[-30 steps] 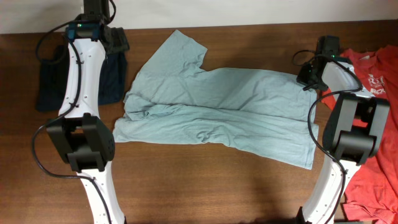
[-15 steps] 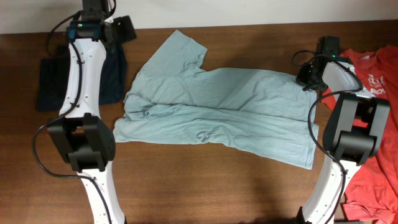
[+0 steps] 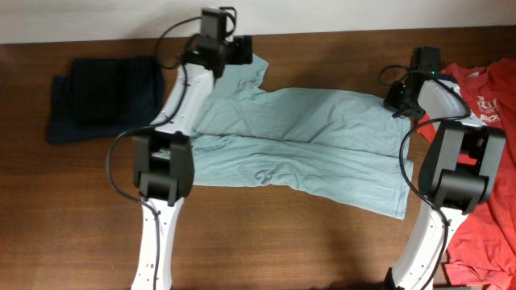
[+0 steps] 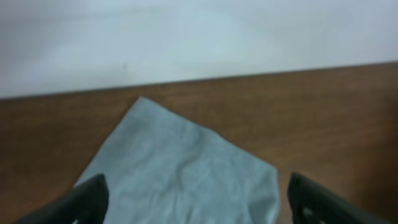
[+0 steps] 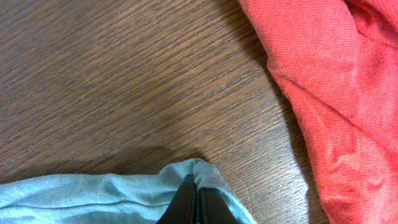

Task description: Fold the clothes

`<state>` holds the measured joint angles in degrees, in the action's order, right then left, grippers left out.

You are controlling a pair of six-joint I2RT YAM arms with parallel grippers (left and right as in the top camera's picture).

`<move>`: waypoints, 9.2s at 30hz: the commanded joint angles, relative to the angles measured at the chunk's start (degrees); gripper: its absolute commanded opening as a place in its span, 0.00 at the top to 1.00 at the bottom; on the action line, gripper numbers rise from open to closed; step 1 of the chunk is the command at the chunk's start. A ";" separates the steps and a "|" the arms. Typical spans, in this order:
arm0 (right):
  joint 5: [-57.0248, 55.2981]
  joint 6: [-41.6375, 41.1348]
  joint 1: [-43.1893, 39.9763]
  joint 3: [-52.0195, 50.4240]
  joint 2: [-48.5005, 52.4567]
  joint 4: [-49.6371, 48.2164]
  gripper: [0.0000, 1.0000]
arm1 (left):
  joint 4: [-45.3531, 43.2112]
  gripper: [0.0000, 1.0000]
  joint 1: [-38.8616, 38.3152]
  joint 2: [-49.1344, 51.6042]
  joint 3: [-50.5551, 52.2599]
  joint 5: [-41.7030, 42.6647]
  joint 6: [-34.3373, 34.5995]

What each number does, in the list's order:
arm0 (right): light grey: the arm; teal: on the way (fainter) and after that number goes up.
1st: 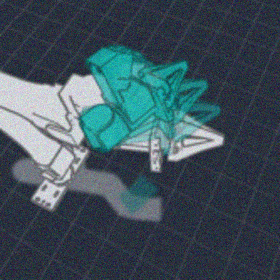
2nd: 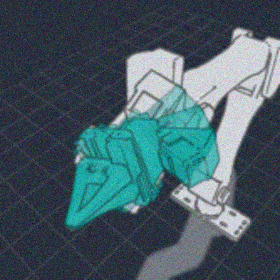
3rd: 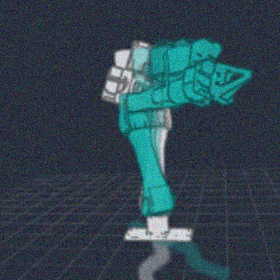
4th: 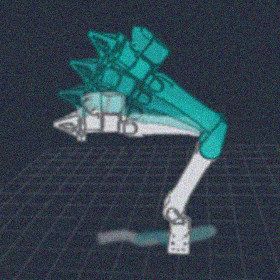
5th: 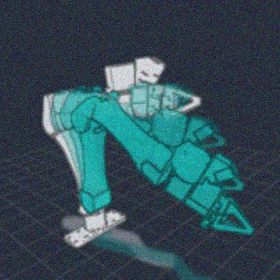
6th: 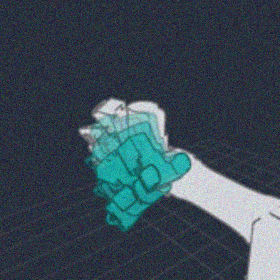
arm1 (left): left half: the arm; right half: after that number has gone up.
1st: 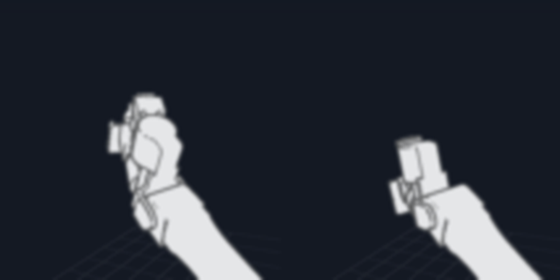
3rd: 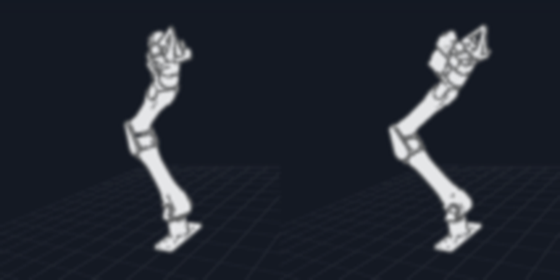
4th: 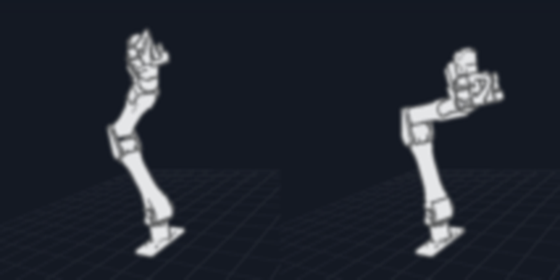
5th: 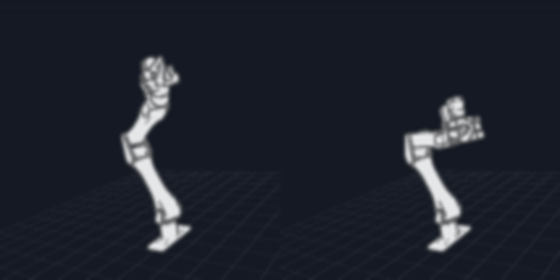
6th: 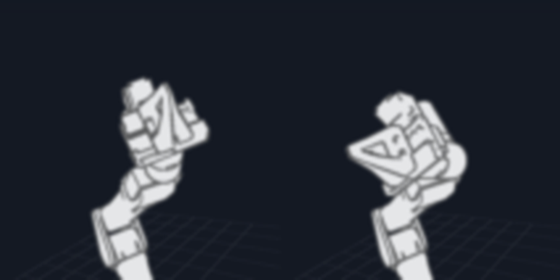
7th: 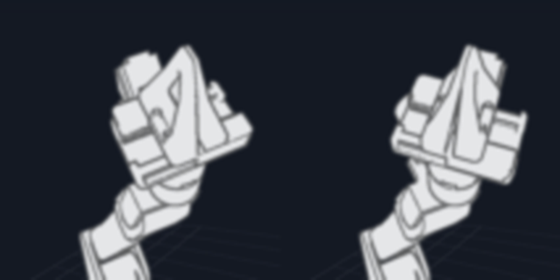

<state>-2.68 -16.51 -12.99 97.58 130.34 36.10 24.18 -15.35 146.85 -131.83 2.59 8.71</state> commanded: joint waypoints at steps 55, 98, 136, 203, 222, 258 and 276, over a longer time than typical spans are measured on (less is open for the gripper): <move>0.55 -0.50 -0.17 -0.55 0.55 -0.52 0.94 | 21.29 0.26 -1.81 13.55 -27.63 -0.20 -7.06; 0.52 -0.50 -0.17 -0.55 0.55 -0.96 0.96 | 18.84 0.93 -1.42 18.16 -27.67 -3.96 -7.06; 0.52 -0.48 -0.17 -0.55 0.55 -1.11 0.96 | 18.56 0.76 -1.53 19.76 -27.65 -3.76 -7.02; 8.02 6.82 -0.22 -0.50 -21.75 14.60 0.96 | 49.57 0.94 7.28 8.46 -48.09 -5.40 -7.06; 7.19 8.83 -0.15 -0.50 -33.53 31.28 0.96 | 69.59 1.00 8.09 0.68 -48.09 -8.11 -6.67; 6.93 12.28 -0.15 -2.38 -35.39 40.50 0.96 | 72.54 0.99 11.78 -7.08 -25.51 -0.66 -6.43; -0.50 6.54 -0.26 -23.98 -35.36 36.13 0.96 | 72.54 0.99 13.77 -7.08 -10.40 -2.82 -3.72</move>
<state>1.96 -6.94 -12.99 75.50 96.05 72.58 96.62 -2.31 140.27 -144.90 1.15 3.36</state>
